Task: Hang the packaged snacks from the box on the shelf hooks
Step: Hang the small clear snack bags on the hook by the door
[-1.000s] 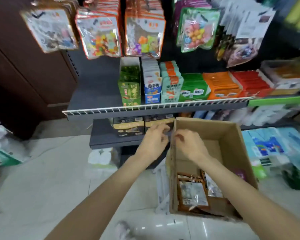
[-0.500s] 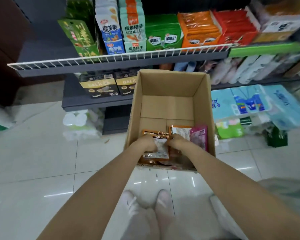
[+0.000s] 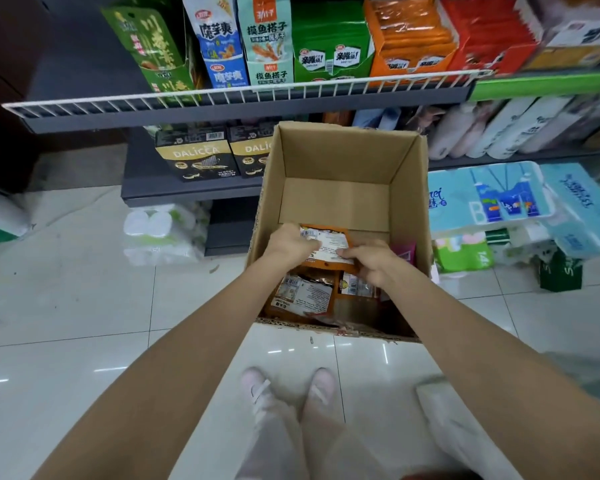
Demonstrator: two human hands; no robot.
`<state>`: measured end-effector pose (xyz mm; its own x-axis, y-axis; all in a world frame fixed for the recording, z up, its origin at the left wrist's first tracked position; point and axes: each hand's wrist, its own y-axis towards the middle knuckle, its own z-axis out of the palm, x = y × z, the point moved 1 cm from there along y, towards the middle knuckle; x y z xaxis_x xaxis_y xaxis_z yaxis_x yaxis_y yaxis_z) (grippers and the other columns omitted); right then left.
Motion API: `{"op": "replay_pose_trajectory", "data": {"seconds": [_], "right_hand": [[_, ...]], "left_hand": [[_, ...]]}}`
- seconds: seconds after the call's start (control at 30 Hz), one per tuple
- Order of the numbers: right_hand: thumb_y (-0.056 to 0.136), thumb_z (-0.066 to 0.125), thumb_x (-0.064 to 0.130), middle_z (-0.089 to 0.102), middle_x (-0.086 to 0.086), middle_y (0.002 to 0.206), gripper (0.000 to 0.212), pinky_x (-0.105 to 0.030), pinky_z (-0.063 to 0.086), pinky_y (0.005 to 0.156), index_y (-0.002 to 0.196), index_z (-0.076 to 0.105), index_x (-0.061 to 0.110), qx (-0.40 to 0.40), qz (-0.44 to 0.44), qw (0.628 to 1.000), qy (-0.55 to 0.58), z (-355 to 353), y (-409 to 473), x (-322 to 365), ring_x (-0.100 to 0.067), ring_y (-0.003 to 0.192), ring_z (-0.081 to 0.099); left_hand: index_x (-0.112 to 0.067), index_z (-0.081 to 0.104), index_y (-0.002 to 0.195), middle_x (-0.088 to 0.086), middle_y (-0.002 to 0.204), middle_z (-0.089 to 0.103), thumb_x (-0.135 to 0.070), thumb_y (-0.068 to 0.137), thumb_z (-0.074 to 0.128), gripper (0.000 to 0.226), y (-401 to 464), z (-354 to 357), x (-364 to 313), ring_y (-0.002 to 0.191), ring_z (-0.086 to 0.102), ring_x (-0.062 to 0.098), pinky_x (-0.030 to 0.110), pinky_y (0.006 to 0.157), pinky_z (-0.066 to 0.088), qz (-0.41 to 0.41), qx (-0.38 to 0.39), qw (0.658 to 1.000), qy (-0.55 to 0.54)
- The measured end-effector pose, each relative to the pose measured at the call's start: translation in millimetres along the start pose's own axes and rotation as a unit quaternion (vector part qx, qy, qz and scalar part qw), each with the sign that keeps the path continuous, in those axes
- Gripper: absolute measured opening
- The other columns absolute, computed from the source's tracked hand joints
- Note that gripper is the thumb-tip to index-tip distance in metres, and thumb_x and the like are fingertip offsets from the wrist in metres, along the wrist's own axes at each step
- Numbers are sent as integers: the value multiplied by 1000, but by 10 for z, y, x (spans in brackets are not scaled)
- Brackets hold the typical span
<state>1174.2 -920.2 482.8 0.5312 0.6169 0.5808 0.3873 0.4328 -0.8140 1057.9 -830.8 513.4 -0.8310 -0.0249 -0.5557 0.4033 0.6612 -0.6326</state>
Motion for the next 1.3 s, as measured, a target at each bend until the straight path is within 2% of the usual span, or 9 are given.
{"op": "replay_pose_trajectory", "data": {"seconds": [0.13, 0.23, 0.4, 0.57, 0.7, 0.87, 0.93, 1.13, 1.3], "right_hand": [[78, 65, -13, 63, -22, 103, 40, -29, 56, 48, 115, 52, -9, -5, 3, 999, 40, -21, -77, 257, -23, 70, 63], [78, 64, -14, 61, -24, 110, 53, -30, 57, 50, 126, 43, -7, 4, -5, 998, 61, -15, -158, 467, -24, 75, 64], [86, 64, 3, 62, -25, 110, 41, -30, 59, 57, 121, 45, -7, 19, -66, 994, 90, -10, -361, 788, -23, 76, 65], [93, 34, 58, 59, -8, 122, 55, -37, 43, 96, 124, 51, 15, -62, -273, 933, -226, 51, -708, 1146, -23, 109, 56], [84, 65, 38, 61, 3, 102, 55, -22, 44, 73, 128, 40, 17, -2, -415, 868, -271, 261, -1009, 1373, -7, 89, 58], [80, 72, 18, 48, 10, 67, 19, -16, 31, 50, 81, 53, 16, -15, -514, 811, -279, 796, -1301, 1772, -2, 59, 41], [84, 69, 20, 50, 6, 68, 20, -20, 28, 51, 75, 51, 16, -2, -529, 795, -299, 1096, -1389, 1927, -6, 59, 41], [88, 64, 24, 51, 6, 76, 15, -27, 32, 57, 86, 50, 18, 21, -563, 748, -352, 2236, -1624, 2258, -11, 68, 47], [87, 65, 16, 57, 4, 91, 16, -34, 49, 73, 97, 53, 17, 32, -548, 792, -268, 3105, -1636, 2504, -18, 88, 58]], "left_hand": [[-28, 25, 146, 13, 149, 11, -50, 69, 76, 95, -128, -60, -4, 138, 16, 32, 44, 112, 24, 136, 54, 961, 234], [-22, 35, 142, 11, 140, 32, -32, 81, 71, 71, -111, -84, -59, 129, 35, 30, 42, 104, 37, 226, -54, 918, 320], [-12, 56, 110, 10, 106, 64, -6, 88, 57, 23, -152, -353, -329, 96, 62, 31, 42, 80, 51, 282, -195, 907, 244], [-10, 62, 92, 9, 88, 68, -6, 88, 58, 8, -249, -840, -529, 85, 63, 28, 31, 68, 48, 280, -233, 926, 105], [-11, 56, 75, 1, 69, 59, -15, 82, 70, 15, -454, -1323, -643, 59, 51, 11, 13, 47, 35, 287, -222, 932, 11], [-13, 42, 53, -3, 50, 34, -28, 79, 74, 44, -707, -2024, -560, 45, 29, 8, 21, 43, 21, 291, -278, 912, -81], [-17, 33, 49, -2, 50, 26, -34, 85, 66, 52, -754, -2355, -426, 48, 24, 9, 26, 48, 19, 294, -300, 904, -81], [-28, 54, 52, -7, 44, 40, -33, 90, 60, 39, -888, -3379, 76, 47, 34, 4, 26, 51, 25, 316, -336, 882, -98], [-17, 73, 76, 11, 51, 53, -35, 91, 59, 27, -883, -4344, 571, 56, 41, 9, 29, 54, 28, 290, -427, 851, -102]]}}
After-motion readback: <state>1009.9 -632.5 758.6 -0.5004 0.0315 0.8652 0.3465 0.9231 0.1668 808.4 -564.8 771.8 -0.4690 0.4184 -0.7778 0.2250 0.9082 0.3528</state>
